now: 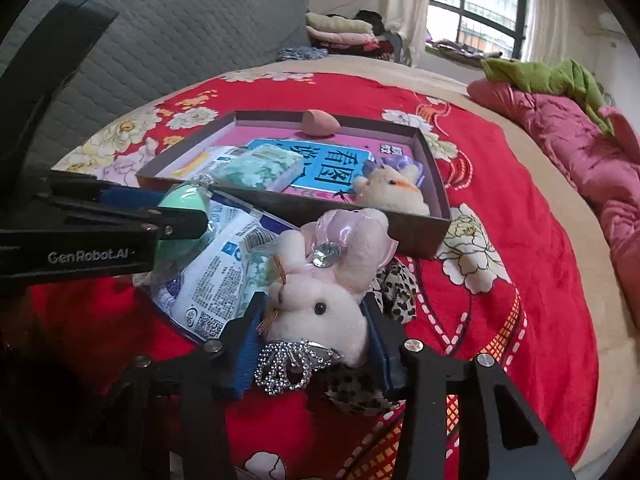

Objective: Organize soft objects
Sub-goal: 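Grasp the bagged green egg sponge with the left tool while the right tool grasps the pink bunny, then lift the green sponge bag with the left tool while the right tool lifts the pink bunny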

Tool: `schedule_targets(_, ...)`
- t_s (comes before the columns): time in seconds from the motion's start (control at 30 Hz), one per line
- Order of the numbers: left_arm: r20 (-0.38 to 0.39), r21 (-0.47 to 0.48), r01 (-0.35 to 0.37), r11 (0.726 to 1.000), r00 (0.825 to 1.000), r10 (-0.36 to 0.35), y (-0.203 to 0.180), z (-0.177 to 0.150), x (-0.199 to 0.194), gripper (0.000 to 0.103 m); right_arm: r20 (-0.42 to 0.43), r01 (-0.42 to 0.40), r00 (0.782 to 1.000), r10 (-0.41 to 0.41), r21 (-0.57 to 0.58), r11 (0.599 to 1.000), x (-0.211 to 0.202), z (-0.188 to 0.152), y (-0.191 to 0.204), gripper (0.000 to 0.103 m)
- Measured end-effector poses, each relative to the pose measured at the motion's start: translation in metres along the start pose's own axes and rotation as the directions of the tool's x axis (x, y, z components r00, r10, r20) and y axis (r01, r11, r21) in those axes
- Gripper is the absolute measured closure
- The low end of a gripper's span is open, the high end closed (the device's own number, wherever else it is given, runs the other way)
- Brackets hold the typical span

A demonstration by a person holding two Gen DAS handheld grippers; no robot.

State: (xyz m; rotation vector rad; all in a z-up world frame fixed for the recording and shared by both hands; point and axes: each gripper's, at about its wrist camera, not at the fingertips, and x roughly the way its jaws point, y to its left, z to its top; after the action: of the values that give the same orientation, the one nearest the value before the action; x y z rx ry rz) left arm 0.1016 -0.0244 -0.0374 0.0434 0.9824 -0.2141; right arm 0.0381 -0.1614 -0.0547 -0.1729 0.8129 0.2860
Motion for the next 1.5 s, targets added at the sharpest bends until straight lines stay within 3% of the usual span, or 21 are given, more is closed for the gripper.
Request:
schedule_targets(0.4, 0.034, -0.032, 0.029, 0.999, 0.999, -0.027, 0.004, 0.005, -0.018, 0.06, 0.084, -0.038, 0.996, 0.036, 0.025, 0.999, -0.022, 0.007, -0.005, 0.058)
schedule_targets(0.9, 0.103, -0.043, 0.057, 0.997, 0.993, -0.053, 0.004, 0.015, -0.051, 0.06, 0.166, -0.026, 0.986, 0.026, 0.003, 1.0, -0.046, 0.017, -0.002, 0.058)
schedule_targets(1.33, 0.134, -0.082, 0.045, 0.996, 0.99, -0.034, 0.021, 0.019, -0.065, 0.06, 0.214, -0.026, 0.977, 0.022, 0.015, 1.0, -0.067, 0.029, -0.005, 0.058)
schedule_targets(1.5, 0.148, -0.09, 0.005, 0.996, 0.989, 0.008, 0.03, 0.023, -0.068, 0.06, 0.234, -0.014, 0.972, 0.007, 0.027, 1.0, -0.073, 0.037, -0.009, 0.058)
